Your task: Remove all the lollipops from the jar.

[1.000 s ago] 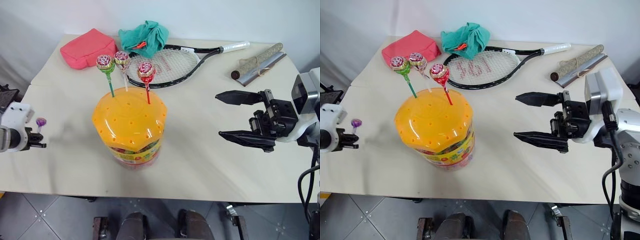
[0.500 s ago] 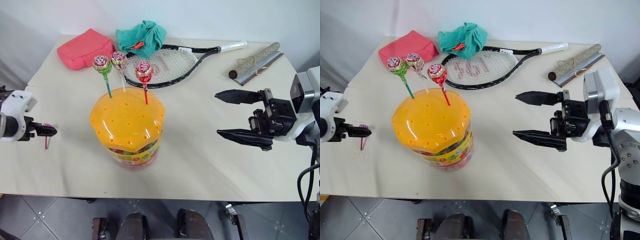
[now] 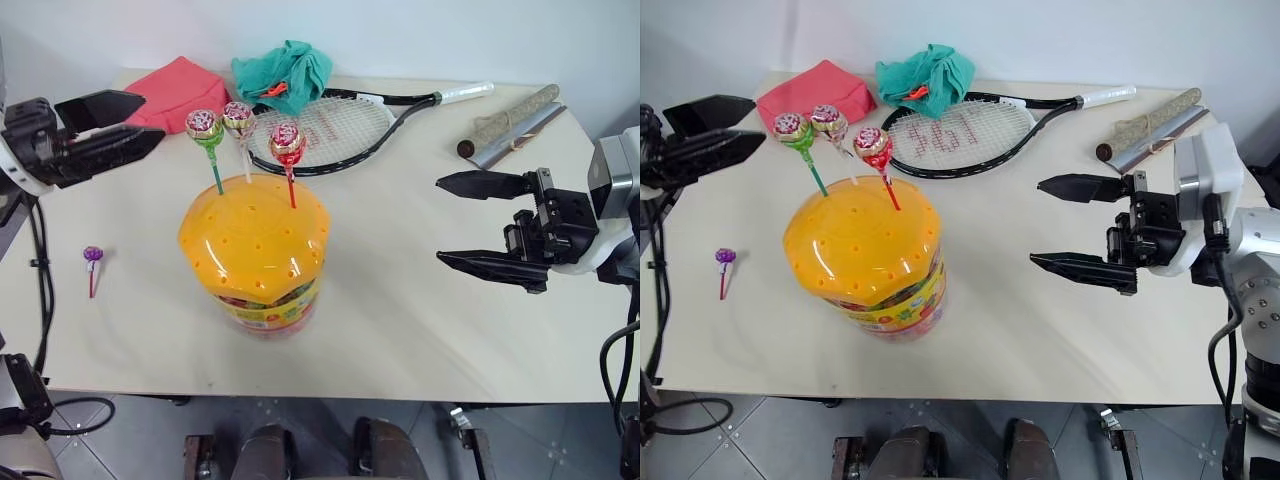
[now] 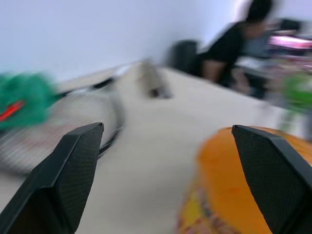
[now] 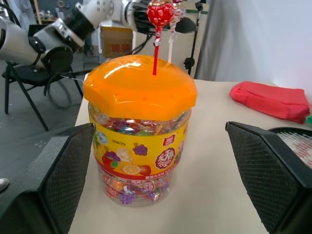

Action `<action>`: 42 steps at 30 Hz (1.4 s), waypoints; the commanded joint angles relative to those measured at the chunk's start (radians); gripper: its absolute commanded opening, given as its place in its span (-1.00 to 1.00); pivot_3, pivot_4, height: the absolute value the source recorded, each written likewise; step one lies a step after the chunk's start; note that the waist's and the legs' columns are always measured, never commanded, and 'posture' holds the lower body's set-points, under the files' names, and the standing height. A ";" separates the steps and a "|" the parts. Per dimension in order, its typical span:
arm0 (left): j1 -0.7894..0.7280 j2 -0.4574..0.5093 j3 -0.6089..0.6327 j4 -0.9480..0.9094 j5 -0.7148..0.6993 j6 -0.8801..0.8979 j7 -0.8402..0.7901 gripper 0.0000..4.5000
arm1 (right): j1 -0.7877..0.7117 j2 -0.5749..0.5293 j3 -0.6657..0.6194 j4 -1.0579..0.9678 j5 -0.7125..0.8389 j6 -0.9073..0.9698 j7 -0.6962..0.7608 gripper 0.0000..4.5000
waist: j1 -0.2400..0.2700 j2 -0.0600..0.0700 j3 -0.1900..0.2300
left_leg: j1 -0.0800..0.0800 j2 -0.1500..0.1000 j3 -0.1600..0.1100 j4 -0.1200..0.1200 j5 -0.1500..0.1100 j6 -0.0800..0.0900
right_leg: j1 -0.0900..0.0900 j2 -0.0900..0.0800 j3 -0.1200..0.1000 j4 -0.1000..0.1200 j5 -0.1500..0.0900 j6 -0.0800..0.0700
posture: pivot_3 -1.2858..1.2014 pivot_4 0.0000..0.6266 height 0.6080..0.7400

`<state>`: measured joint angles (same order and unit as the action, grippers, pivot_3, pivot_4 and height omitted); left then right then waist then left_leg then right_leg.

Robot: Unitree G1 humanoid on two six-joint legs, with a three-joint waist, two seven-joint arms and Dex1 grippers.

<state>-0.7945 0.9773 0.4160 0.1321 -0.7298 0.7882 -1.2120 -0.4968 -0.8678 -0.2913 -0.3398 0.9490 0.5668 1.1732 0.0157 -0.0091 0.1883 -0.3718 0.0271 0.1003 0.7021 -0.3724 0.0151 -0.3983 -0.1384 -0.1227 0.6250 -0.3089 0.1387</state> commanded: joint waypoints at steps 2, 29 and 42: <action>-0.010 -0.027 -0.038 -0.007 -0.039 -0.075 -0.120 0.99 | 0.003 -0.026 -0.057 -0.032 0.012 -0.010 -0.014 1.00 | -0.001 0.000 0.000 | 0.000 0.000 0.000 0.000 0.000 0.000 | 0.000 0.000 0.000 0.000 0.000 0.000 | 0.03 -0.52 1.00; -0.167 -0.134 -0.171 -0.028 -0.065 -0.044 -0.169 -0.95 | 0.110 -0.036 -0.151 -0.129 0.061 -0.010 -0.108 1.00 | 0.008 0.000 0.000 | -0.001 0.000 -0.001 0.002 -0.001 0.001 | 0.000 0.000 0.000 0.000 0.000 0.000 | 0.03 -0.52 1.00; -0.249 -0.075 -0.099 0.006 -0.011 -0.076 0.029 -0.99 | 0.090 -0.043 -0.131 -0.107 0.047 -0.015 -0.105 1.00 | 0.007 0.000 0.000 | -0.001 0.000 -0.003 0.002 -0.001 0.001 | 0.000 0.000 0.000 0.000 0.000 0.000 | 0.03 -0.52 1.00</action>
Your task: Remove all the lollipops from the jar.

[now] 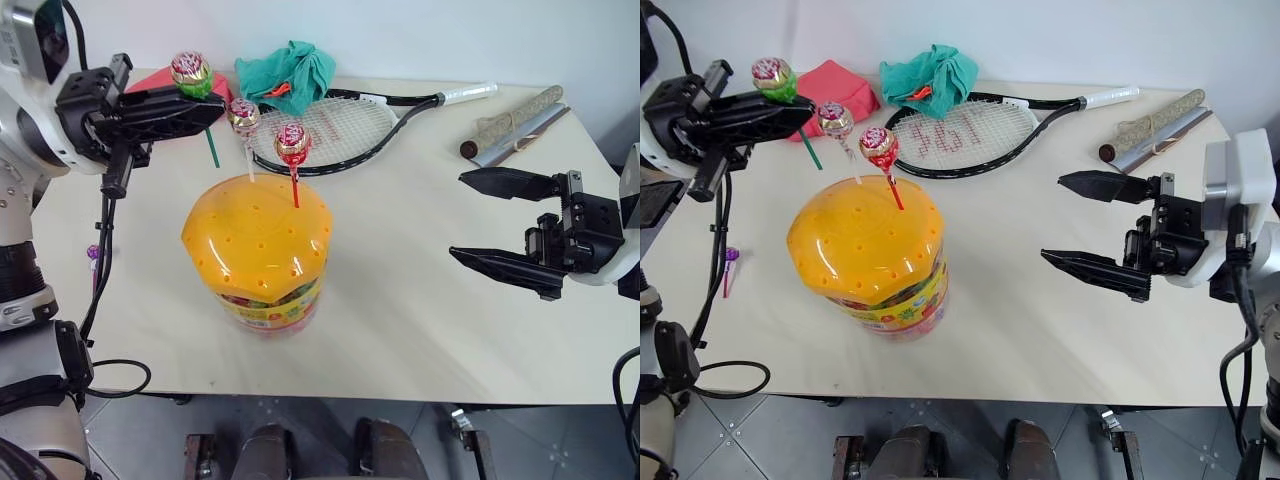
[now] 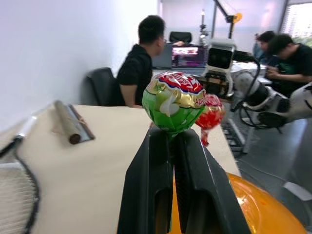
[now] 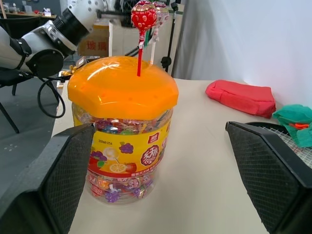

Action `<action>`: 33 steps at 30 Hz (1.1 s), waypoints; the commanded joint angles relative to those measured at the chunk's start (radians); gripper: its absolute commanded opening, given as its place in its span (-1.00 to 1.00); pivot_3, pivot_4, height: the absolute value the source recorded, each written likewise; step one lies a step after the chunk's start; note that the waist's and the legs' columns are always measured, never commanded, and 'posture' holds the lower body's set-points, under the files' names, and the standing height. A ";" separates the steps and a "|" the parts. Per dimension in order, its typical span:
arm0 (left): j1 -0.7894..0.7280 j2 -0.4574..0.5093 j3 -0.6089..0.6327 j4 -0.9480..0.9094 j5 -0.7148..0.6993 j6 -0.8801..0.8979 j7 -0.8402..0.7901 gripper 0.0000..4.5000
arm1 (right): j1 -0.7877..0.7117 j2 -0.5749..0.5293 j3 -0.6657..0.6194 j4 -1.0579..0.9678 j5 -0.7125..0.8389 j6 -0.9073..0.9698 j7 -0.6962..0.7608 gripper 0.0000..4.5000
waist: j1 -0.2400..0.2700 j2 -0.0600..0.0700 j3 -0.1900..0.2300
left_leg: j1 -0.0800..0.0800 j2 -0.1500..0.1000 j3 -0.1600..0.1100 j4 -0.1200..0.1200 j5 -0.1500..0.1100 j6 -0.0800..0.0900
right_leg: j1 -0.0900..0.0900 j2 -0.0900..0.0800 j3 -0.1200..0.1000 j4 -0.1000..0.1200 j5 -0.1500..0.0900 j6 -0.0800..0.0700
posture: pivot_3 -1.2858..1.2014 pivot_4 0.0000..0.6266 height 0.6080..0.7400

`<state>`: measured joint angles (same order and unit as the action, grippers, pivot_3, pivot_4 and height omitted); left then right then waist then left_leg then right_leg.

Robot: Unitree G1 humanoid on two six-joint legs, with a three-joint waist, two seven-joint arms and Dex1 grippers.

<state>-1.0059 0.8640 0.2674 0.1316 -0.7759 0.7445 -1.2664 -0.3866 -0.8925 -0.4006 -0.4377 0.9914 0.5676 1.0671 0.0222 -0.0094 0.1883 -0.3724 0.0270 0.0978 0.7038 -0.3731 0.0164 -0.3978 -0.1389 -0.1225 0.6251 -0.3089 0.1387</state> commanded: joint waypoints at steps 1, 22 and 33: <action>-0.044 0.061 0.047 0.033 0.086 -0.015 0.174 -0.99 | -0.025 -0.019 -0.018 -0.004 0.002 -0.016 0.005 1.00 | 0.000 0.000 0.000 | 0.000 0.000 -0.001 0.000 0.000 0.000 | 0.000 0.000 0.000 0.000 0.000 0.000 | 0.03 -0.52 1.00; -0.157 0.125 -0.428 0.442 0.566 0.541 0.625 -0.99 | -0.135 0.016 0.085 0.085 -0.058 -0.049 0.066 1.00 | 0.000 -0.001 0.000 | 0.000 -0.001 0.001 -0.002 0.000 0.000 | 0.000 0.001 -0.001 0.000 0.000 0.000 | 0.03 -0.52 1.00; -0.140 0.117 -0.506 0.542 0.652 0.579 0.597 -0.75 | -0.137 0.020 0.090 0.092 -0.065 -0.056 0.077 1.00 | 0.001 -0.001 0.000 | 0.000 -0.001 0.001 -0.001 0.000 0.000 | 0.000 0.000 -0.001 0.000 0.000 0.000 | 0.03 -0.52 1.00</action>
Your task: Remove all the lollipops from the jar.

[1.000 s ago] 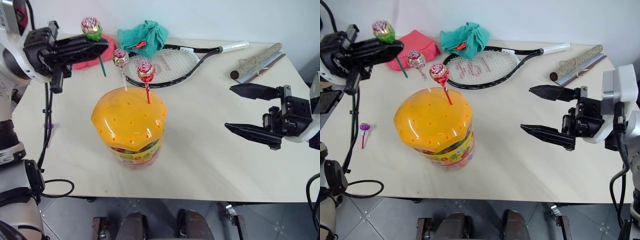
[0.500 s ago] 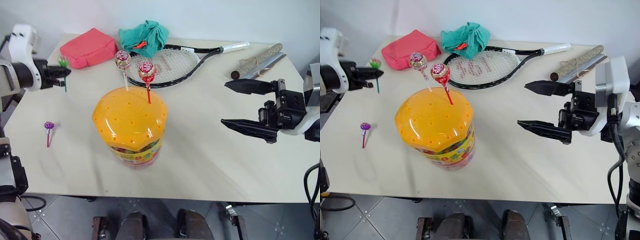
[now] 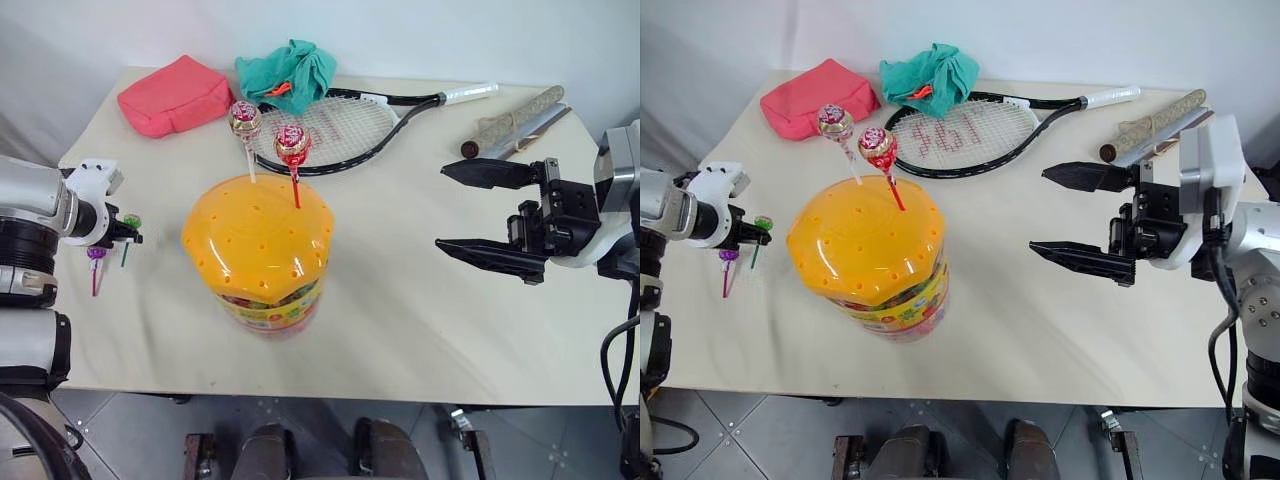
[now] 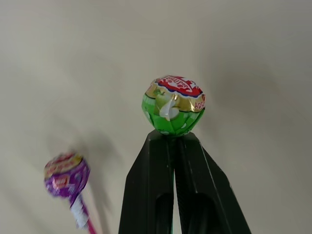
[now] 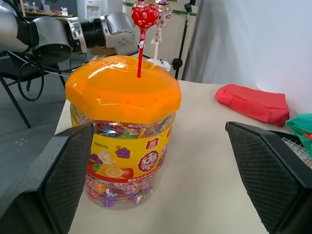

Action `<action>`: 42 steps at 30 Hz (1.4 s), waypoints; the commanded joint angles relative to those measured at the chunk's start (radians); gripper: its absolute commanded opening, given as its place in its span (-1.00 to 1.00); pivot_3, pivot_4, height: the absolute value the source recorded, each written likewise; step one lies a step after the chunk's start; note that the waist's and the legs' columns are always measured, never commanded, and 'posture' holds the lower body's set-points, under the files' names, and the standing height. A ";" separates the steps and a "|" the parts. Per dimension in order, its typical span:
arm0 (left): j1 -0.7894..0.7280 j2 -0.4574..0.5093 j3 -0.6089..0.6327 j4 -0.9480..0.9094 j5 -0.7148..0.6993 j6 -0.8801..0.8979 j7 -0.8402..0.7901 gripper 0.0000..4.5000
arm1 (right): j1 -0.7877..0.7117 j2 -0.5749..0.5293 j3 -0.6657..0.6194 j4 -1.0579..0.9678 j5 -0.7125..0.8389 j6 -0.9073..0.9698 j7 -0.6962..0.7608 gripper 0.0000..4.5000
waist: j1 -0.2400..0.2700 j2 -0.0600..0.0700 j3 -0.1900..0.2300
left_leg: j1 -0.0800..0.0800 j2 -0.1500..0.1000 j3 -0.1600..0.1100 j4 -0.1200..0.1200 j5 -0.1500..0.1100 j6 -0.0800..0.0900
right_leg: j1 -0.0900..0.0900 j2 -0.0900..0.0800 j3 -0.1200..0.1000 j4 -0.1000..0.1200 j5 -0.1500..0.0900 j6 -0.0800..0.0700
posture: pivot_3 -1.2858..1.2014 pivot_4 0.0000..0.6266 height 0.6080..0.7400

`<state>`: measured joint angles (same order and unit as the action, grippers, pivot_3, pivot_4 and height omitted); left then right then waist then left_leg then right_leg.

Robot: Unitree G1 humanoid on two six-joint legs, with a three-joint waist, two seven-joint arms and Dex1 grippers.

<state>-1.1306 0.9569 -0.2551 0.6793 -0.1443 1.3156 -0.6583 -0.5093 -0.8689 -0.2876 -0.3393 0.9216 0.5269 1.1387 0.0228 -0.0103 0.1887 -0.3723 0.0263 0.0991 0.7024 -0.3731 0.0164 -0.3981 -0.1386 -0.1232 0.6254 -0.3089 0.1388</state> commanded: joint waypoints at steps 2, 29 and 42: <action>-0.026 0.026 0.038 -0.019 0.012 0.022 -0.018 -0.51 | -0.015 -0.005 -0.023 -0.005 0.003 -0.017 0.008 1.00 | 0.000 0.000 0.000 | 0.000 0.000 0.000 0.000 0.000 0.000 | 0.000 0.000 0.000 0.000 0.000 0.000 | 0.03 -0.52 1.00; 0.087 0.108 0.399 -0.484 -0.262 -0.319 -0.396 1.00 | -0.081 0.008 -0.016 -0.076 0.085 0.075 -0.139 1.00 | -0.002 -0.003 0.002 | 0.000 0.001 -0.001 0.001 0.000 0.000 | 0.000 -0.001 0.000 0.000 0.000 0.000 | 0.03 -0.52 1.00; 0.437 -0.007 0.737 -0.500 -0.588 -0.752 -0.893 1.00 | -0.305 0.173 0.224 -0.021 0.035 0.204 -0.302 1.00 | -0.026 -0.003 0.002 | -0.002 0.002 -0.002 0.005 0.000 0.000 | 0.000 0.000 -0.004 0.002 0.000 -0.001 | 0.03 -0.52 1.00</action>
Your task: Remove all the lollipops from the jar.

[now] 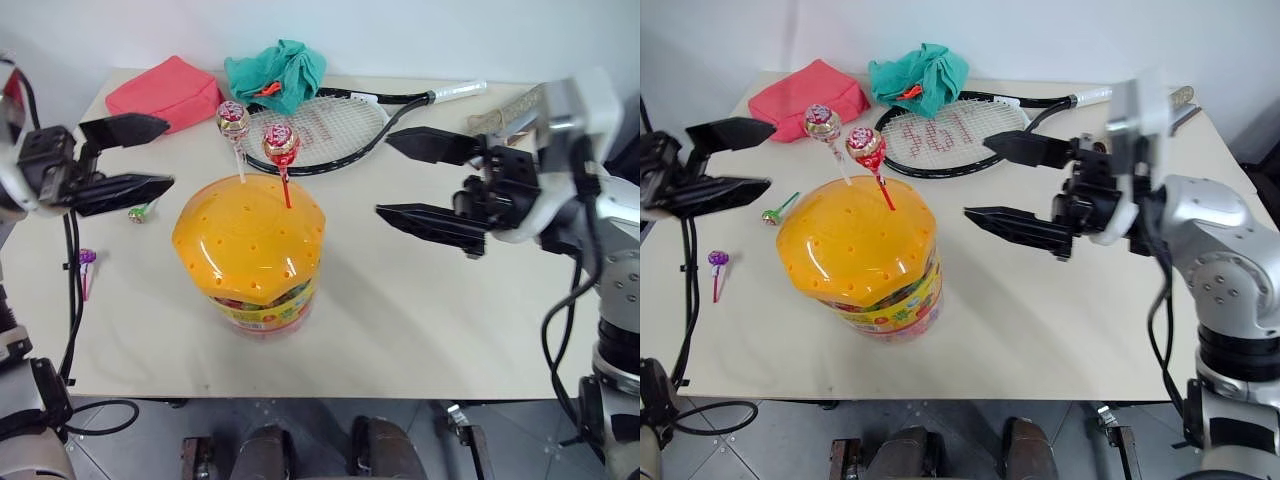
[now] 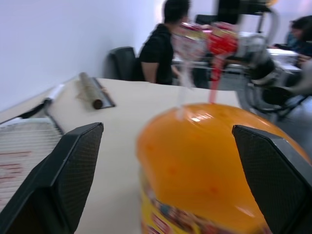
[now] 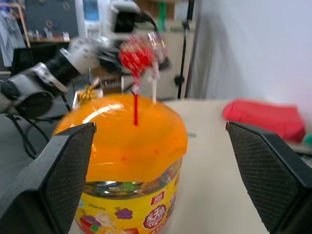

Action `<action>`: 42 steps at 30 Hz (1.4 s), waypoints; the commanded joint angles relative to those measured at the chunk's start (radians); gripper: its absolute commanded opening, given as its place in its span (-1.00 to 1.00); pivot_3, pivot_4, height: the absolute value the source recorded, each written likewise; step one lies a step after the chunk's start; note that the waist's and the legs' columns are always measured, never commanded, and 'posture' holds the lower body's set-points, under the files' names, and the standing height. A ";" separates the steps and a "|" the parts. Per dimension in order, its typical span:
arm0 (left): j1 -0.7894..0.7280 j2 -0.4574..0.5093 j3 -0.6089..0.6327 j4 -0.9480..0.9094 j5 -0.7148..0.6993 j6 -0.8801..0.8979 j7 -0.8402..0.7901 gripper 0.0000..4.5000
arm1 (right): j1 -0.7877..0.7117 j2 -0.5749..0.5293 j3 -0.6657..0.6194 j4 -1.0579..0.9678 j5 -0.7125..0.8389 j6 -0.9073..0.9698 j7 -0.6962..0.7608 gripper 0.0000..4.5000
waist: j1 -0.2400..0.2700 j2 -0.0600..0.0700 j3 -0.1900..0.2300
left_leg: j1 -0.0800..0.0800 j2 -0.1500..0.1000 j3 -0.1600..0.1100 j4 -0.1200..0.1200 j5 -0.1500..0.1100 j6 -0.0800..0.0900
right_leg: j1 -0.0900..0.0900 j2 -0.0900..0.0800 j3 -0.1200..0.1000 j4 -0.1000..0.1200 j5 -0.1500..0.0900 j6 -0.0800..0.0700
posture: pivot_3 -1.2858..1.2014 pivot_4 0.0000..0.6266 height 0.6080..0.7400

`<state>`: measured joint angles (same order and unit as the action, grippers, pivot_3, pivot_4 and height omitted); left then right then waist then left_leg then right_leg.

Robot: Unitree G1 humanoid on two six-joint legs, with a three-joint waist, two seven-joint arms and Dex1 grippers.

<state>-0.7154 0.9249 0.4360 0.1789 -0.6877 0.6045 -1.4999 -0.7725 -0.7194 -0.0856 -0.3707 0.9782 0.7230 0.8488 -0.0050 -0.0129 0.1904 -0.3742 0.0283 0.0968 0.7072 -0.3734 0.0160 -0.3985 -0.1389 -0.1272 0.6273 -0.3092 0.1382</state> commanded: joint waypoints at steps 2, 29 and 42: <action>0.082 0.037 0.068 -0.013 -0.058 -0.057 -0.073 1.00 | -0.087 0.051 0.071 0.040 -0.040 0.031 -0.006 1.00 | 0.000 0.000 0.000 | 0.000 0.000 -0.001 0.000 0.000 0.000 | 0.000 0.000 0.000 0.000 0.000 0.000 | 0.03 -0.52 1.00; 0.513 0.049 0.325 -0.272 -0.252 -0.053 0.079 1.00 | -0.324 0.325 0.216 0.294 -0.254 -0.061 0.264 -0.77 | -0.026 0.000 0.000 | 0.000 0.000 -0.003 -0.004 -0.001 -0.001 | 0.000 -0.001 -0.002 0.000 0.000 0.000 | 0.03 -0.52 1.00; 0.437 0.065 0.259 -0.167 -0.245 -0.075 0.041 1.00 | -0.417 0.262 0.000 0.340 -0.195 -0.035 0.185 -0.99 | -0.027 0.000 0.000 | 0.001 0.000 -0.002 -0.006 -0.001 -0.001 | -0.001 0.000 -0.002 0.000 0.000 0.000 | 0.03 -0.52 1.00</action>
<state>-0.2623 0.9756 0.6875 0.0109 -0.9191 0.5440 -1.4454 -1.1603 -0.4177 -0.0179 -0.0129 0.7706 0.6828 1.0622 -0.0316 -0.0127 0.1905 -0.3735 0.0282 0.0948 0.7013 -0.3742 0.0152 -0.3994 -0.1393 -0.1291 0.6274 -0.3093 0.1380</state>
